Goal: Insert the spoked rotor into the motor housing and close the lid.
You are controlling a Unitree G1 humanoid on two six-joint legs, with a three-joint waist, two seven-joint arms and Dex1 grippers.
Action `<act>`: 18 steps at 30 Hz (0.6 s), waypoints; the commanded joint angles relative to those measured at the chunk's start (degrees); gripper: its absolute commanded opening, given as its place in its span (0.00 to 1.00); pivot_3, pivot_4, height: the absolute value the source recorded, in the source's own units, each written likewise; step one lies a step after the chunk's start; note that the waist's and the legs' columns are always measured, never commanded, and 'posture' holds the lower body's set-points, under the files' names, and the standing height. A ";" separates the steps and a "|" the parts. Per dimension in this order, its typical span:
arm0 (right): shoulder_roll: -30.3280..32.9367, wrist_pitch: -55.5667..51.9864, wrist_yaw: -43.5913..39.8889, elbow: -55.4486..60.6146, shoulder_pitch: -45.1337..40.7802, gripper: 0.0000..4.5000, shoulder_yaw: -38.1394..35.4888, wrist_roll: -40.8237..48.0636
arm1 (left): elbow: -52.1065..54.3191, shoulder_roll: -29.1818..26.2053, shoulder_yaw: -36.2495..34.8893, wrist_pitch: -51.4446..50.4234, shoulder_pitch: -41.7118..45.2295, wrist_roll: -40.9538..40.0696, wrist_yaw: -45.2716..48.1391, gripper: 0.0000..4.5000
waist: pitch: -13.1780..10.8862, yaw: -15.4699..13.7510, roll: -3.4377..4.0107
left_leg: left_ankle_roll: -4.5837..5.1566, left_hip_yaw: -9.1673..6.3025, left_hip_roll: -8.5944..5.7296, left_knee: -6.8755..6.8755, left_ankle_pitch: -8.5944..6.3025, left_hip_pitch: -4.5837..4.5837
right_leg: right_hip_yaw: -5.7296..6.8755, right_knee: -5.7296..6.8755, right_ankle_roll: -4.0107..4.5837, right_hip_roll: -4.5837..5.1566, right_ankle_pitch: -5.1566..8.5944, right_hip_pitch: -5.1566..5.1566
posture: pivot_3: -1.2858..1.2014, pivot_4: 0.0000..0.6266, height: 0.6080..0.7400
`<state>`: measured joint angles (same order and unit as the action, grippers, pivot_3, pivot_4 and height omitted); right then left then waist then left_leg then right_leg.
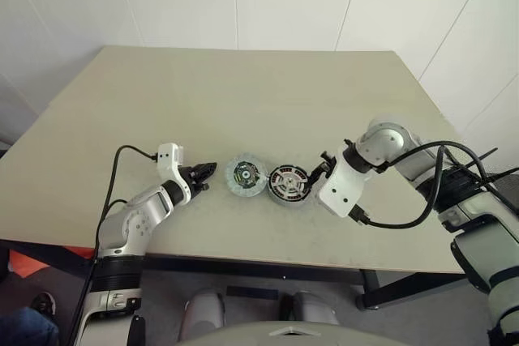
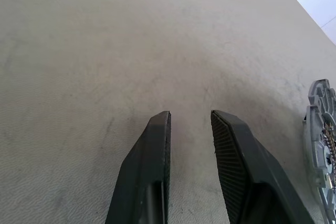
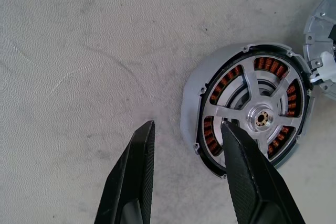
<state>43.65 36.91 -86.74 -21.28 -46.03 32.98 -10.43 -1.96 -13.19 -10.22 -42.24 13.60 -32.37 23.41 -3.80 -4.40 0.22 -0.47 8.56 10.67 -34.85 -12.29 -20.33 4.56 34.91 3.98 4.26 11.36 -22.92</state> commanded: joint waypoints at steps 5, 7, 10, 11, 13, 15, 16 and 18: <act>-3.04 3.40 3.73 -8.18 -3.35 0.49 0.02 -4.85 | 1.52 -0.27 -0.87 1.10 0.31 -0.08 -0.07 0.29 | 0.00 0.26 0.00 | 0.00 0.01 -0.01 0.00 0.00 -0.05 | 0.02 0.00 0.01 0.00 0.00 -0.01 | 0.52 0.00 1.00; -3.29 4.02 3.74 -9.13 -3.49 0.49 0.10 -5.08 | 1.62 -0.27 -0.96 1.10 0.21 -0.08 -0.12 0.29 | 0.00 0.29 0.00 | 0.00 0.00 -0.01 -0.01 0.00 -0.12 | 0.01 0.00 0.01 0.00 0.00 -0.01 | 0.52 0.00 1.00; -3.51 4.18 3.01 -9.41 -3.19 0.45 0.17 -4.50 | 1.69 -0.36 -1.10 1.09 0.07 -0.08 -0.13 0.29 | 0.01 0.31 -0.01 | 0.00 0.00 -0.01 -0.02 0.00 -0.23 | 0.03 0.00 0.01 0.00 0.00 0.00 | 0.52 0.00 1.00; -3.48 4.09 2.55 -9.20 -2.99 0.41 0.21 -4.15 | 1.68 -0.39 -1.12 1.11 0.02 -0.05 -0.12 0.29 | 0.01 0.33 -0.01 | 0.00 0.00 0.00 -0.04 0.00 -0.23 | 0.03 0.00 0.01 0.00 -0.01 0.01 | 0.52 0.00 1.00; -3.33 4.09 2.07 -8.80 -2.68 0.30 0.23 -3.73 | 1.61 -0.44 -1.15 1.15 0.03 0.01 -0.09 0.29 | 0.01 0.33 -0.02 | 0.00 0.00 0.00 -0.07 0.00 -0.20 | 0.03 0.01 0.01 0.00 -0.01 0.06 | 0.52 0.00 1.00; -3.41 4.25 2.56 -8.55 -2.43 0.15 -0.11 -3.55 | 1.51 -0.52 -1.18 1.14 0.20 0.02 -0.04 0.29 | 0.02 0.32 -0.03 | 0.00 0.00 0.01 -0.09 0.00 -0.20 | 0.03 0.01 0.01 0.00 -0.01 0.07 | 0.52 0.00 1.00; -3.47 4.21 2.74 -8.37 -2.30 0.07 -0.31 -3.42 | 1.45 -0.56 -1.19 1.16 0.30 0.04 -0.02 0.29 | 0.07 0.33 -0.11 | 0.00 0.00 0.01 -0.09 0.00 -0.19 | 0.03 0.01 0.01 0.00 -0.01 0.09 | 0.52 0.00 1.00; -3.67 3.75 3.00 -7.83 -2.11 0.01 -0.83 -2.85 | 1.34 -0.60 -1.16 1.19 0.44 0.05 0.01 0.29 | 0.09 0.36 -0.14 | 0.00 0.00 0.05 -0.10 -0.01 -0.14 | 0.04 0.01 0.01 -0.01 0.00 0.14 | 0.52 0.00 1.00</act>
<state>40.18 40.77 -84.16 -30.04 -48.05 32.87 -14.20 -1.95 -13.40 -10.89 -42.23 13.25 -32.33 23.20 -3.72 -4.04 0.08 -0.47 8.56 10.71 -34.98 -12.29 -20.47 4.60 34.92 4.00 4.25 11.36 -22.78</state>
